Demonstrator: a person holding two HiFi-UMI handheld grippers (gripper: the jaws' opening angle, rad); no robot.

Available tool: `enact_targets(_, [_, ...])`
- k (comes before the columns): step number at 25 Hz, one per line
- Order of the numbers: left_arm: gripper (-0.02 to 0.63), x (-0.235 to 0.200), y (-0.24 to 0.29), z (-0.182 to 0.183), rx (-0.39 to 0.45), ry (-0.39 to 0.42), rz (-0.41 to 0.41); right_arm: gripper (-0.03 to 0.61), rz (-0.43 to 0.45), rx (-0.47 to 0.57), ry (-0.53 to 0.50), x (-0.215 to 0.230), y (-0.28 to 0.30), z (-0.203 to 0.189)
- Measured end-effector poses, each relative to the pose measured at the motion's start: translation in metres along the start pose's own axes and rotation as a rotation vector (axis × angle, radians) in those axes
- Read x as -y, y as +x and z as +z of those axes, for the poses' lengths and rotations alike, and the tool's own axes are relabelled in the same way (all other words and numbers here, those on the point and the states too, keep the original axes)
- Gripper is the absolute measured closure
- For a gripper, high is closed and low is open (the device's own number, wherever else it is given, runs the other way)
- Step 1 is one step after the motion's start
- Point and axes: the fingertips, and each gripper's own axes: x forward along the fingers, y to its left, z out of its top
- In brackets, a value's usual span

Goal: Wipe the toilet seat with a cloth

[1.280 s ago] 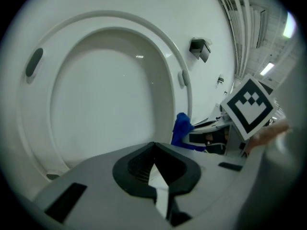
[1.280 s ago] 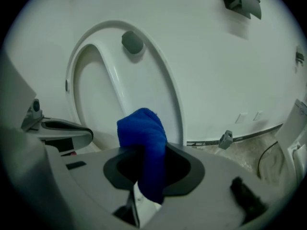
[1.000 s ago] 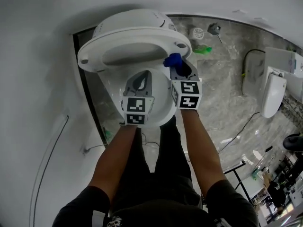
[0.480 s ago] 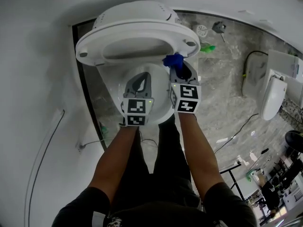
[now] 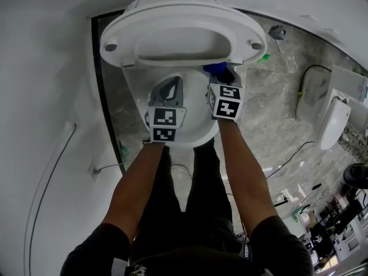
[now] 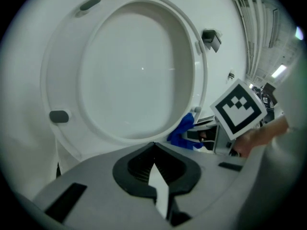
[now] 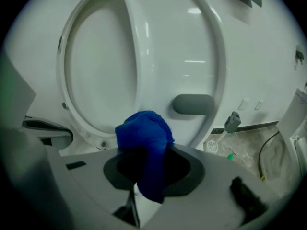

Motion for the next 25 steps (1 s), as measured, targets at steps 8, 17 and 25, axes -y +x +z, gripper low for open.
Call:
enact_targets(8, [0.604, -0.058, -0.024, -0.015, -0.001, -0.050, 0.072, 0.482, 0.022, -0.079, -0.036, -0.051, 0.022, -0.022])
enact_targets(17, [0.604, -0.110, -0.059, -0.029, 0.015, -0.102, 0.124, 0.482, 0.148, -0.101, -0.137, -0.153, 0.041, -0.021])
enact_targets(25, [0.604, -0.146, -0.088, -0.032, 0.038, -0.133, 0.169, 0.482, 0.213, -0.057, -0.198, -0.214, 0.041, 0.006])
